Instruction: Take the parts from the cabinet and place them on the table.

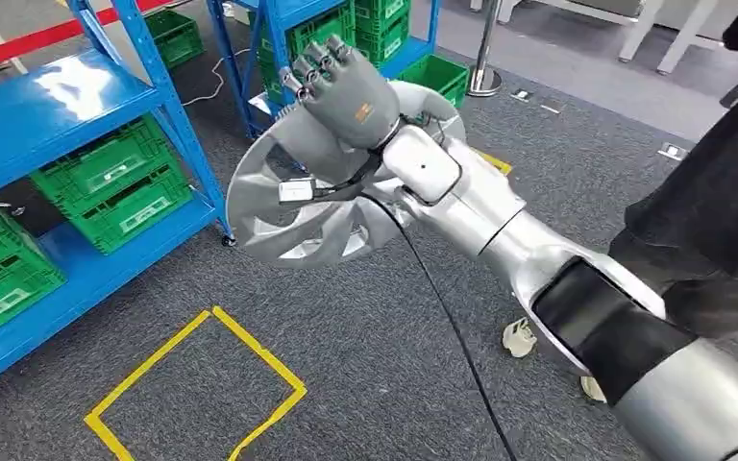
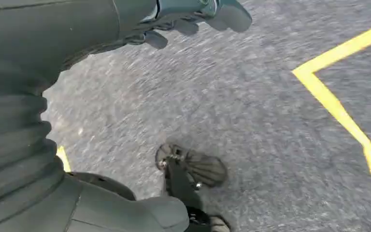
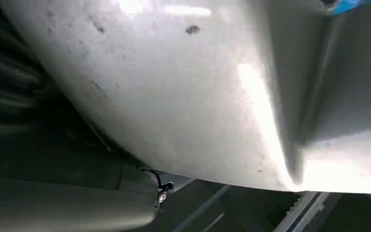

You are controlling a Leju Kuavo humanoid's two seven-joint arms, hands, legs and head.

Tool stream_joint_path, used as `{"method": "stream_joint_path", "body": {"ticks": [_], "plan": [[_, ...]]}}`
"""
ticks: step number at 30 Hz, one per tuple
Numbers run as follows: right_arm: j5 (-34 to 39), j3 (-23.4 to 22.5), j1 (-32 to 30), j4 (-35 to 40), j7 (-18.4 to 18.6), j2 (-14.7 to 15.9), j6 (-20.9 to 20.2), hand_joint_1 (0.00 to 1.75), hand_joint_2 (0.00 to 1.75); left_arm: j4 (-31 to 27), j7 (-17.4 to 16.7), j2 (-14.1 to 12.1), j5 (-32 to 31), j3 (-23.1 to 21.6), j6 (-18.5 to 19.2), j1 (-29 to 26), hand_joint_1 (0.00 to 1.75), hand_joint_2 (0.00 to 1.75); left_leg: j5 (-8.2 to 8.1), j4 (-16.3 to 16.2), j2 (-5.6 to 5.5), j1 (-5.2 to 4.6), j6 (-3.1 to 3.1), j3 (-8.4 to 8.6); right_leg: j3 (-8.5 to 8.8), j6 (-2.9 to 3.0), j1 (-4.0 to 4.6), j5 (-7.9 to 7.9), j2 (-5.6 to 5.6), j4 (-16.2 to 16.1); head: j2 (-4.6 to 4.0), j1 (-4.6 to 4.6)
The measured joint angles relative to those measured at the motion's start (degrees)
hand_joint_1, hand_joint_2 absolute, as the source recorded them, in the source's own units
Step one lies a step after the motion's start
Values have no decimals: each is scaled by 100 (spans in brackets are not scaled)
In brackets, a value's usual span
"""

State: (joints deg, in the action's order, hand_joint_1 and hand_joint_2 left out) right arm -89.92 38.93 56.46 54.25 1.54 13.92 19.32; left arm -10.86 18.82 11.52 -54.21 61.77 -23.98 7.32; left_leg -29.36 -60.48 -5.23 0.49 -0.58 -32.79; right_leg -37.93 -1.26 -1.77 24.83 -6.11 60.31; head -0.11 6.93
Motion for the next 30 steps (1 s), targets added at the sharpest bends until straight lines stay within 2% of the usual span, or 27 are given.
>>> {"method": "stream_joint_path", "body": {"ticks": [2,3,4,5,6,7,8,9,10,12,13,14,15,17,18,19,20,21,22,23,24,25,26,27,28,29,30], "plan": [[-4,-132,43,0,-167,72,-77,175,175,0,-7,-2,0,-2,-7,18,0,175,24,5,128,-45,47,-7,-21,-98,-41,-77,-146,-65,0,22],[-6,-193,75,-9,-193,136,-110,175,175,0,-15,11,-4,-2,-44,22,0,175,88,93,224,0,111,8,-36,-152,-36,-113,-200,-97,0,83],[-4,-256,133,-20,-199,160,-118,175,175,-13,-44,4,-35,-2,-136,31,0,175,133,139,317,15,146,16,-81,-136,-14,-52,126,-28,0,90],[-6,-297,226,-48,-219,175,-142,175,175,-15,-76,7,-61,-6,-224,28,0,175,154,148,389,11,185,-9,-199,-133,23,146,371,205,0,145],[-4,-321,314,-61,-230,175,-142,175,175,-13,-133,4,-61,-7,-299,11,0,175,161,145,473,-1,196,-31,-382,-145,29,388,485,619,0,147],[-2,-335,356,-76,-243,177,-140,175,175,-13,-203,2,-48,-4,-352,-18,0,175,160,142,561,-5,199,-40,-559,-158,30,592,521,1065,0,144],[0,-348,362,-94,-261,188,-138,175,175,-13,-258,-4,-26,-4,-385,-55,0,175,160,139,651,-7,199,-44,-710,-173,29,736,529,1469,0,144],[-2,-352,354,-116,-261,206,-138,175,175,-13,-280,-11,-9,-2,-400,-92,0,175,159,135,739,-5,199,-47,-749,-185,21,736,534,1619,0,149],[-4,-352,353,-138,-261,217,-138,175,175,-13,-282,-11,-9,0,-407,-119,0,175,159,128,823,-5,198,-54,-635,-191,13,606,562,1442,0,147],[-2,-368,375,-146,-258,227,-129,175,175,-11,-286,-11,-7,4,-407,-125,0,175,143,101,961,-1,173,-65,-120,-192,8,216,671,578,0,147],[-2,-387,407,-151,-258,230,-120,175,175,-11,-293,-11,-7,4,-409,-119,0,175,122,67,1022,-3,141,-72,154,-192,10,80,840,128,0,147],[7,-394,443,-166,-254,230,-112,175,175,-20,-337,-26,-9,4,-411,-109,0,175,94,32,1063,-78,97,-96,201,-144,98,205,1054,-22,0,151],[18,-400,443,-168,-248,232,-96,175,175,-13,-409,-20,-18,4,-411,-111,0,175,81,16,1111,-76,72,-82,178,-61,60,144,939,-31,0,136],[68,-446,370,-186,-210,317,-77,175,175,-11,-579,-22,-55,4,-411,-125,0,175,92,57,1216,-79,26,-49,149,-11,83,137,823,-25,0,109],[79,-466,349,-201,-202,354,-83,175,175,-9,-599,-22,-66,7,-424,-129,0,175,81,39,1267,-67,-4,-53,138,34,69,112,760,-38,0,112],[85,-488,330,-205,-187,376,-92,175,175,-4,-586,-13,-81,4,-430,-127,0,175,26,0,1128,-37,-52,-99,137,72,39,89,714,-52,0,107],[101,-531,317,-205,-167,435,-92,175,175,-4,-515,4,-87,2,-441,-130,0,175,-157,-196,852,-27,-72,-159,127,97,28,77,672,-52,0,94],[116,-573,289,-192,-162,459,-88,175,175,-4,-450,26,-87,2,-446,-138,0,175,-400,-584,674,-25,-83,-321,114,117,24,68,632,-52,0,85],[118,-590,249,-184,-162,476,-83,175,175,-4,-413,28,-85,2,-448,-154,0,175,-619,-1058,596,-25,-88,-516,99,126,26,62,567,-52,0,85],[120,-601,201,-175,-165,496,-85,175,175,-2,-396,37,-70,2,-448,-169,0,175,-770,-1466,570,-26,-88,-690,89,135,34,55,491,-52,0,92],[120,-614,154,-166,-167,507,-111,175,175,-2,-374,39,-55,4,-450,-178,0,175,-793,-1667,558,-28,-78,-781,81,137,37,45,417,-52,0,127],[103,-623,128,-155,-167,514,-177,175,175,0,-356,39,-28,4,-450,-181,0,175,-688,-1610,546,-30,-60,-751,77,132,38,38,339,-51,0,177],[68,-625,126,-133,-160,514,-260,175,175,0,-334,39,4,4,-450,-179,0,175,-439,-1260,524,-31,-23,-587,72,119,40,25,249,-51,0,208],[44,-630,137,-111,-140,514,-319,175,175,-2,-312,39,11,4,-444,-175,0,175,-168,-763,458,-40,25,-346,73,104,42,14,168,-51,0,214],[31,-636,159,-105,-125,505,-363,175,175,-2,-299,35,26,4,-433,-172,0,175,64,-278,266,-44,92,-117,71,94,33,7,110,-51,0,219],[15,-636,184,-105,-119,490,-389,175,175,-11,-295,-11,44,4,-426,-173,0,175,21,-60,-75,-36,169,-13,51,61,13,-15,61,-54,0,276],[0,-634,200,-105,-97,472,-433,175,175,-7,-269,9,55,4,-422,-176,0,175,47,31,-50,-52,167,-4,30,24,-22,-34,-18,-53,0,262]]}}
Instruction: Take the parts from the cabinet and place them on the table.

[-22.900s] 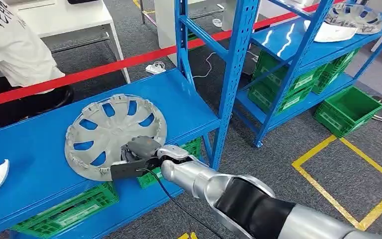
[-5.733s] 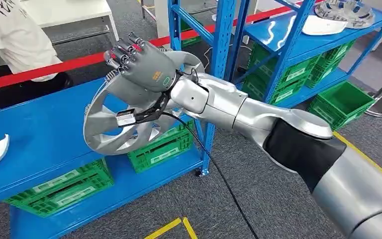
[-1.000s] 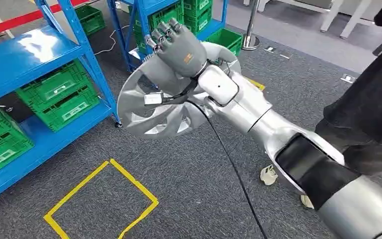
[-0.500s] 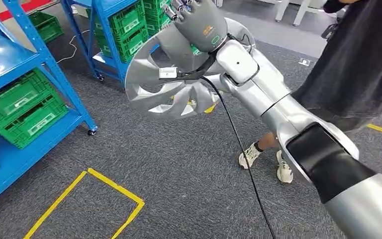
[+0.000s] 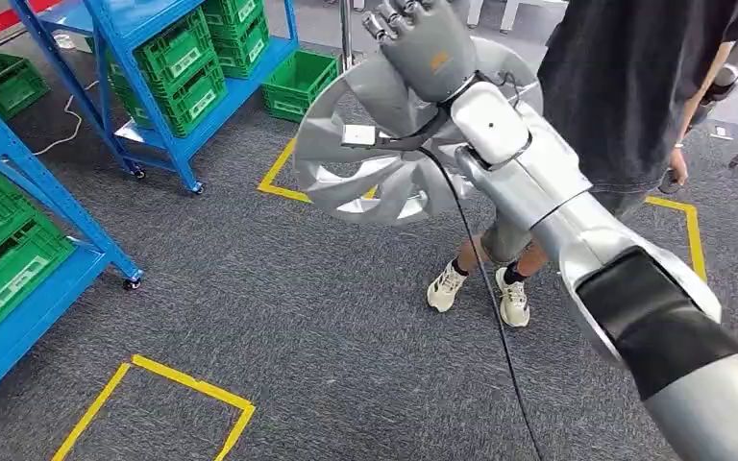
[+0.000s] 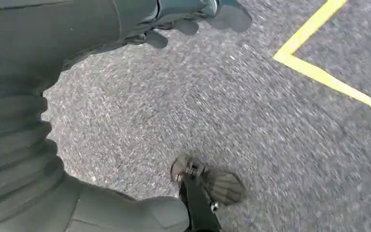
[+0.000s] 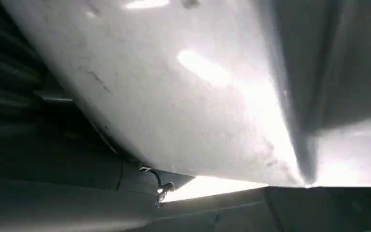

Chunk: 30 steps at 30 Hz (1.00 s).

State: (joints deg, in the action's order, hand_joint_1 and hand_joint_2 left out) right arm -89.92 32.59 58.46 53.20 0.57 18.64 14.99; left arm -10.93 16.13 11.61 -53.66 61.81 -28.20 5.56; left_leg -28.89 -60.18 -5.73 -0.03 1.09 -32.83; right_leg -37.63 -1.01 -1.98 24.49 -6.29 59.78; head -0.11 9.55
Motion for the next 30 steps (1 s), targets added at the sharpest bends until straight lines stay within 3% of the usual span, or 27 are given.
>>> {"method": "stream_joint_path", "body": {"ticks": [3,4,5,6,8,9,10,11,12,13,14,15,16,18,19,20,21,23,24,25,26,27,28,29,30], "plan": [[-7,0,33,-2,2,-11,-163,175,175,-4,54,4,39,0,76,48,0,175,12,72,190,-54,28,54,-55,-160,-50,-109,-211,-94,0,7],[-7,0,91,-22,-35,-13,-212,175,175,-2,52,15,65,4,96,54,0,175,103,217,288,46,21,102,-76,-159,-58,-109,-138,-85,0,35],[-11,4,215,-48,-64,-28,-243,175,175,-7,48,22,74,4,120,64,0,175,142,278,354,21,43,121,-145,-162,17,-11,231,27,0,75],[-7,26,368,-123,-66,-107,-267,175,175,-4,33,33,83,7,133,63,0,175,160,286,460,12,60,111,-319,-171,18,218,455,369,0,118],[-6,63,570,-271,-59,-251,-273,175,175,0,13,66,83,7,149,43,0,175,155,284,663,9,62,107,-708,-219,19,579,556,1241,4,357],[-9,88,624,-339,-59,-293,-271,175,175,4,13,85,72,7,155,48,0,175,151,278,750,15,65,106,-829,-246,7,634,567,1522,7,391],[-6,107,656,-402,-59,-310,-266,175,175,9,4,101,48,7,160,50,0,175,138,271,821,27,57,108,-818,-270,-12,555,585,1522,7,402],[-4,118,686,-450,-59,-312,-258,175,175,13,-29,127,8,7,160,47,0,175,116,248,889,47,31,109,-666,-293,-33,378,613,1257,7,422],[6,118,717,-479,-61,-317,-232,175,175,17,-68,146,-20,7,160,47,0,175,83,207,954,71,-10,107,-398,-324,-52,153,673,779,7,454],[15,118,755,-492,-66,-317,-212,175,175,17,-92,153,-39,7,155,47,0,175,31,144,1008,87,-60,103,-88,-361,-72,-59,828,236,7,528],[35,118,777,-511,-64,-317,-192,175,175,9,-92,138,-52,7,153,48,0,175,-16,88,1055,57,-115,79,14,-371,-30,39,1093,6,7,623],[46,118,797,-516,-70,-317,-166,175,175,7,-81,133,-55,7,153,53,0,175,-74,5,1081,18,-165,71,2,-254,-26,-12,996,-13,7,616],[52,118,785,-529,-68,-317,-162,175,175,4,-48,133,-55,7,153,51,0,175,-70,40,1112,20,-179,88,-12,-160,-10,9,921,26,11,518],[57,111,780,-544,-68,-271,-159,175,175,4,8,114,-55,9,229,50,0,175,-62,79,1222,29,-220,131,-55,-73,7,5,795,39,11,468],[59,103,787,-533,-66,-267,-162,175,175,7,39,111,-57,9,312,66,0,175,-112,31,1204,48,-260,129,-54,-29,-19,-19,729,22,13,479],[57,92,791,-520,-66,-264,-162,175,175,4,63,100,-74,7,348,78,0,175,-231,-89,930,67,-281,78,-56,-1,-25,-23,684,20,13,501],[61,68,790,-516,-59,-264,-166,175,175,4,85,98,-101,4,363,83,0,175,-446,-386,738,76,-277,-33,-58,29,-25,-31,634,12,13,512],[59,63,782,-492,-61,-275,-173,175,175,4,65,79,-109,2,363,79,0,175,-860,-1277,626,56,-263,-430,-67,56,7,-41,493,9,13,540],[59,59,776,-485,-61,-275,-181,175,175,4,39,72,-109,2,363,77,0,175,-935,-1592,617,47,-239,-595,-69,61,34,-44,415,9,13,540],[57,48,772,-481,-64,-273,-197,175,175,4,11,63,-112,4,358,64,0,175,-875,-1669,611,34,-197,-661,-69,67,60,-48,335,9,13,540],[55,33,772,-452,-68,-273,-218,175,175,4,-44,55,-120,4,339,55,0,175,-695,-1500,591,-1,-135,-615,-68,72,85,-51,251,9,13,538],[55,9,776,-407,-77,-271,-238,175,175,4,-81,48,-125,4,319,47,0,175,-434,-1133,551,-31,-52,-479,-64,77,111,-55,165,10,13,540],[55,-11,796,-354,-96,-271,-268,175,175,4,-135,39,-131,4,300,40,0,175,-116,-629,436,-78,53,-277,-58,85,126,-60,81,9,13,540],[57,-28,815,-308,-131,-271,-297,175,175,4,-184,19,-136,4,291,26,0,175,101,-166,128,-136,175,-128,-66,94,91,-68,19,-4,13,544],[61,-33,854,-295,-149,-271,-312,175,175,2,-221,-29,-136,2,280,12,0,175,53,-143,-6,-95,221,-85,-77,67,105,-90,-43,-12,13,582]]}}
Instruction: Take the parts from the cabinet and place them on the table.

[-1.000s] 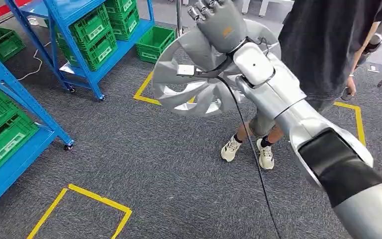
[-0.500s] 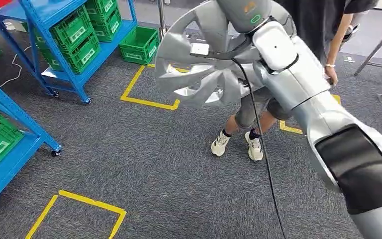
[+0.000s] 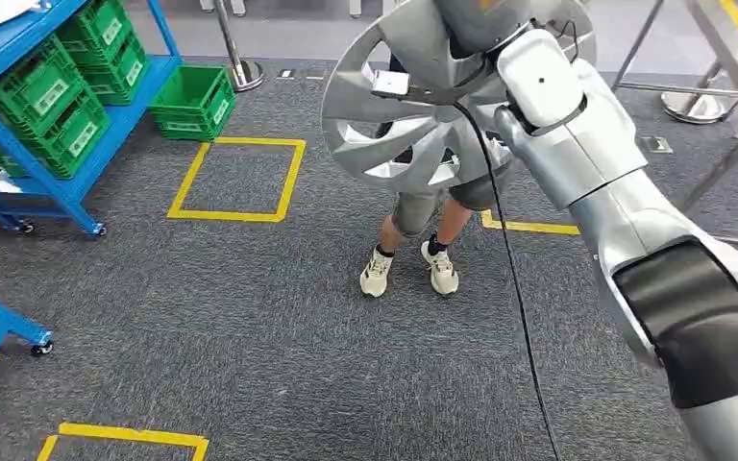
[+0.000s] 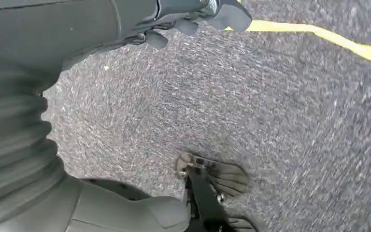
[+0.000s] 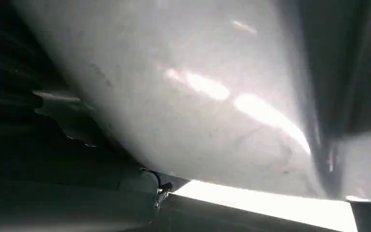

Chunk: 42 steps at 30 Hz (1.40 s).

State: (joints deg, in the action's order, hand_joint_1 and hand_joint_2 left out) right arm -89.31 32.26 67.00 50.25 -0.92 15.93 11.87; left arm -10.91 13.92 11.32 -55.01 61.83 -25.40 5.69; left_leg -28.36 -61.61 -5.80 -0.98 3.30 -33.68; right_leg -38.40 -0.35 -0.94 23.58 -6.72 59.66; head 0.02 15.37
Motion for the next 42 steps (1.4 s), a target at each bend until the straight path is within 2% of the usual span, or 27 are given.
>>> {"method": "stream_joint_path", "body": {"ticks": [2,4,5,6,7,9,10,12,14,15,16,19,20,21,22,24,25,26,28,29,30,31,34,35,37,40,42], "plan": [[4,0,-3,53,-39,0,-63,175,175,4,-33,13,-2,0,-20,-3,0,175,3,96,102,-62,5,61,-43,-73,-79,-47,-152,-13,0,-112],[13,-39,4,105,-44,77,-96,175,175,2,-55,7,-2,2,-17,10,0,175,42,309,291,-55,-11,146,-58,-195,-45,-145,-329,-128,0,-68],[26,-68,-1,140,-41,94,-98,175,175,2,-55,15,0,2,0,10,0,175,131,449,409,4,-74,217,-108,-168,-25,-95,-88,-68,0,-92],[35,-79,52,157,-44,96,-118,175,175,2,-57,22,4,2,24,11,0,175,164,521,467,12,-33,243,-219,-170,3,101,276,165,0,-57],[39,-81,75,181,-46,96,-118,175,175,4,-57,29,13,2,50,10,0,175,167,530,550,11,-28,239,-391,-198,11,302,454,547,0,-55],[39,-81,53,194,-63,101,-136,175,175,7,-46,48,15,2,85,-9,0,175,143,517,741,13,-25,234,-757,-253,-24,639,583,1384,0,0],[50,-83,25,194,-83,125,-149,175,175,9,-30,59,18,4,94,-11,0,175,134,502,835,19,-36,227,-828,-288,-60,660,606,1566,0,-13],[77,-98,-1,194,-94,166,-149,175,175,11,18,77,26,4,118,-8,0,175,89,439,987,43,-83,218,-504,-348,-122,367,675,1049,0,-15],[87,-125,7,216,-96,197,-149,175,175,9,33,87,31,4,131,-3,0,175,-20,296,1117,65,-171,198,123,-431,-152,41,1018,36,0,11],[74,-136,16,223,-92,221,-149,175,175,-9,22,59,31,2,133,0,0,175,-74,249,1149,25,-231,141,158,-379,-77,141,1130,34,0,46],[48,-138,9,256,-92,225,-160,175,175,2,-11,94,31,2,168,4,0,175,-136,179,1194,9,-256,159,143,-252,-99,118,1024,-5,0,-35],[37,-166,47,264,-70,341,-214,175,175,11,-172,107,9,2,409,23,0,175,-132,209,1362,28,-325,220,102,-114,-79,105,848,1,0,-140],[37,-170,55,286,-63,343,-227,175,175,13,-208,120,9,2,411,25,0,175,-197,169,1249,61,-370,187,109,-79,-100,85,794,-11,0,-173],[37,-175,77,302,-57,350,-234,175,175,13,-247,122,13,2,409,28,0,175,-356,-7,930,88,-391,139,107,-49,-108,81,743,-12,0,-221],[42,-186,86,304,-37,352,-251,175,175,13,-295,140,22,2,389,24,0,175,-576,-367,740,100,-405,-6,105,-30,-107,76,701,-13,0,-247],[48,-186,82,306,-26,350,-262,175,175,20,-376,144,28,2,359,0,0,175,-955,-1304,614,104,-414,-438,95,-14,-94,75,555,-12,0,-188],[52,-186,76,306,-20,350,-264,175,175,20,-402,149,28,2,350,-5,0,175,-984,-1553,604,104,-402,-579,90,-13,-85,74,473,-11,0,-188],[57,-188,72,306,-9,350,-269,175,175,20,-415,149,28,2,343,-10,0,175,-871,-1518,599,104,-384,-585,92,-13,-80,71,401,-10,0,-186],[72,-192,72,306,24,350,-264,175,175,20,-417,146,28,2,337,-15,0,175,-349,-776,540,104,-321,-287,98,-24,-80,64,232,-6,0,-186],[72,-201,73,306,39,350,-249,175,175,17,-413,147,31,2,332,-12,0,175,-53,-254,374,105,-284,-77,101,-33,-89,59,162,-6,0,-186],[72,-210,68,304,57,350,-238,175,175,20,-409,144,35,2,330,-18,0,175,-24,5,1,111,-262,26,82,-58,-119,46,112,-13,0,-184],[74,-214,73,299,81,350,-232,175,175,20,-398,153,48,2,328,-24,0,175,1,72,-69,118,-277,51,48,-108,-114,17,19,-7,0,-193],[79,-247,6,299,90,371,-203,175,175,17,-324,162,79,4,321,-10,0,175,-32,133,162,58,-249,72,-38,-288,-175,-105,-227,-94,0,-223],[92,-254,-6,299,90,402,-188,175,175,17,-284,162,83,4,321,-12,0,175,39,246,248,133,-197,103,-53,-309,-191,-104,-201,-105,0,-225],[114,-295,-6,302,107,428,-129,175,175,9,-201,166,85,4,323,-5,0,175,91,303,410,94,-135,114,-246,-295,-90,189,470,296,0,-182],[118,-326,-153,354,114,431,-105,175,175,11,-153,166,85,4,324,-27,0,175,87,290,697,65,-120,88,-796,-340,-80,730,596,1590,0,-127],[118,-350,-283,398,116,446,-111,175,175,11,-124,166,85,4,334,-26,0,175,78,271,866,65,-111,78,-663,-342,-81,581,621,1441,0,-127]]}}
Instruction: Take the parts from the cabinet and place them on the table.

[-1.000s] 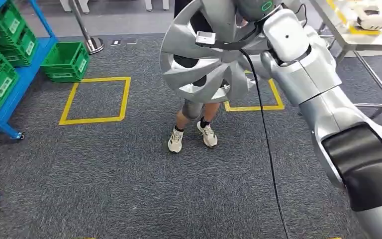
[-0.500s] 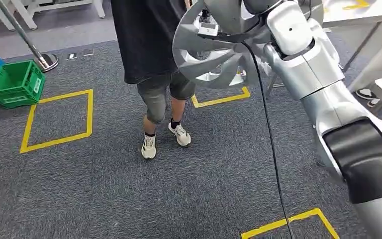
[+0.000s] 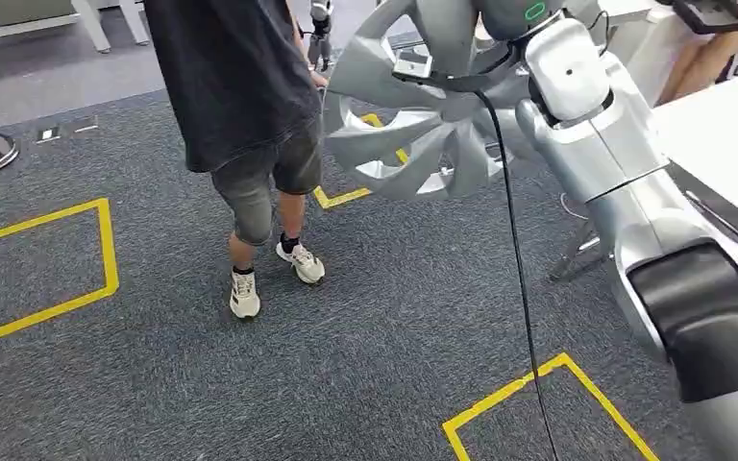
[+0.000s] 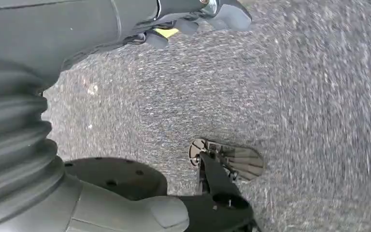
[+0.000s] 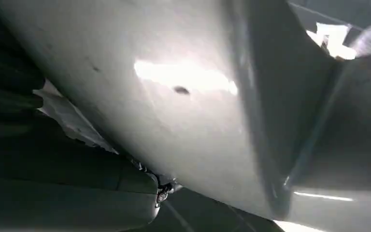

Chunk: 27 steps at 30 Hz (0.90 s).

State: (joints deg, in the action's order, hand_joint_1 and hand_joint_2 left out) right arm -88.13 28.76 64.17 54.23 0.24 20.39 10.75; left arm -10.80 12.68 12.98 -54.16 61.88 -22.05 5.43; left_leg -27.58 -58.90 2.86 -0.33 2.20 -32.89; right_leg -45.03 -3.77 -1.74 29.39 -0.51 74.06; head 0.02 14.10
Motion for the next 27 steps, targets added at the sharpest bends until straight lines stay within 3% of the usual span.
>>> {"method": "stream_joint_path", "body": {"ticks": [1,2,3,4,5,7,8,9,10,11,12,13,14,15,17,18,19,20,21,23,24,25,26,27], "plan": [[-4,-13,-38,35,2,18,-11,175,175,0,11,7,0,0,2,2,0,175,-8,-15,81,0,-7,-7,280,-1,1,-200,52,-447,0,0],[-15,-37,-52,89,2,41,-33,175,175,0,17,15,0,0,2,5,0,175,-29,-42,151,0,-24,-16,624,0,3,-399,185,-1024,0,2],[-15,-77,-58,138,2,61,-44,175,175,0,20,17,-2,0,2,7,0,175,-55,-79,216,-9,-52,-17,875,18,22,-419,451,-1496,0,20],[-17,-114,-73,184,7,68,-48,175,175,0,17,17,-2,0,0,10,0,175,-85,-103,254,-61,-94,-30,884,87,73,-449,454,-1493,0,11],[-28,-153,-87,218,11,92,-76,175,175,0,9,17,-2,0,-6,4,0,175,-91,-91,290,-49,-120,-20,881,162,85,-455,354,-1480,0,-9],[-37,-214,-101,227,24,131,-144,175,175,0,-18,24,-7,0,-22,16,0,175,-84,-73,404,-49,-168,25,848,217,101,-475,235,-1485,0,-22],[-42,-236,-104,244,24,173,-166,175,175,0,-31,31,-20,0,-30,26,0,175,-107,-83,449,-53,-205,25,861,269,52,-508,174,-1526,0,-7],[-44,-268,-106,269,24,179,-173,175,175,0,-44,31,-35,0,-33,31,0,175,-193,-166,181,-9,-251,-27,864,294,38,-525,140,-1545,0,7],[-42,-313,-94,278,33,186,-181,175,175,0,-48,33,-55,0,-46,30,0,175,-402,-430,-90,4,-268,-132,854,336,25,-543,97,-1546,0,2],[-44,-323,-95,286,31,186,-184,175,175,2,-64,37,-57,0,-48,23,0,175,-629,-849,-205,8,-286,-300,844,344,22,-548,48,-1546,0,2],[-48,-323,-105,288,28,186,-186,175,175,2,-77,35,-57,0,-48,15,0,175,-810,-1292,-247,13,-294,-497,836,351,26,-553,-19,-1545,0,4],[-48,-323,-123,288,33,186,-195,175,175,2,-87,35,-57,0,-48,9,0,175,-936,-1685,-258,13,-298,-683,827,355,33,-556,-94,-1543,0,2],[-50,-323,-140,288,46,188,-208,175,175,2,-90,33,-57,0,-48,5,0,175,-929,-1851,-261,13,-291,-770,825,355,36,-558,-174,-1540,0,2],[-50,-328,-154,288,68,192,-219,175,175,2,-94,35,-57,0,-41,5,0,175,-788,-1742,-265,13,-278,-722,826,349,35,-562,-250,-1537,0,2],[-66,-378,-156,293,103,195,-223,175,175,0,-94,35,-57,0,-9,12,0,175,-246,-869,-357,15,-229,-331,828,338,24,-567,-406,-1521,0,2],[-66,-417,-156,303,107,197,-223,175,175,0,-94,33,-59,0,-7,12,0,175,2,-354,-572,24,-210,-108,826,324,7,-567,-473,-1512,0,0],[-66,-437,-153,306,109,199,-221,175,175,2,-100,28,-59,-2,-4,7,0,175,-69,-218,-864,30,-202,-32,791,282,22,-580,-530,-1508,0,-4],[-66,-463,-165,306,114,205,-223,175,175,0,-107,31,-61,-2,-4,4,0,175,-86,-96,-832,46,-206,0,752,241,2,-603,-594,-1495,0,-30],[-66,-487,-209,315,125,240,-201,175,175,0,-112,28,-61,0,-4,15,0,175,-93,-126,-762,2,-190,0,721,176,-18,-646,-687,-1524,0,-37],[-52,-538,-349,354,142,337,-159,175,175,-2,-98,28,-70,0,-4,20,0,175,-39,-75,-642,4,-111,13,693,68,-33,-715,-822,-1599,0,-35],[-33,-602,-412,386,151,402,-127,175,175,-2,-77,35,-79,-2,-4,30,0,175,14,-18,-552,45,-43,15,677,84,-34,-671,-564,-1554,0,-39],[-11,-666,-436,404,164,459,-107,175,175,-2,-57,42,-92,-2,-4,28,0,175,31,0,-490,34,-5,7,582,90,22,-515,-252,-1375,0,-3],[4,-706,-455,437,162,461,-92,175,175,-2,-53,42,-112,-2,-4,20,0,175,38,-1,-412,19,15,-11,403,72,33,-281,-98,-985,0,4],[24,-739,-501,470,157,474,-90,175,175,-2,-48,42,-127,-2,0,9,0,175,37,-3,-312,6,26,-20,189,53,32,-52,-43,-495,0,7]]}}
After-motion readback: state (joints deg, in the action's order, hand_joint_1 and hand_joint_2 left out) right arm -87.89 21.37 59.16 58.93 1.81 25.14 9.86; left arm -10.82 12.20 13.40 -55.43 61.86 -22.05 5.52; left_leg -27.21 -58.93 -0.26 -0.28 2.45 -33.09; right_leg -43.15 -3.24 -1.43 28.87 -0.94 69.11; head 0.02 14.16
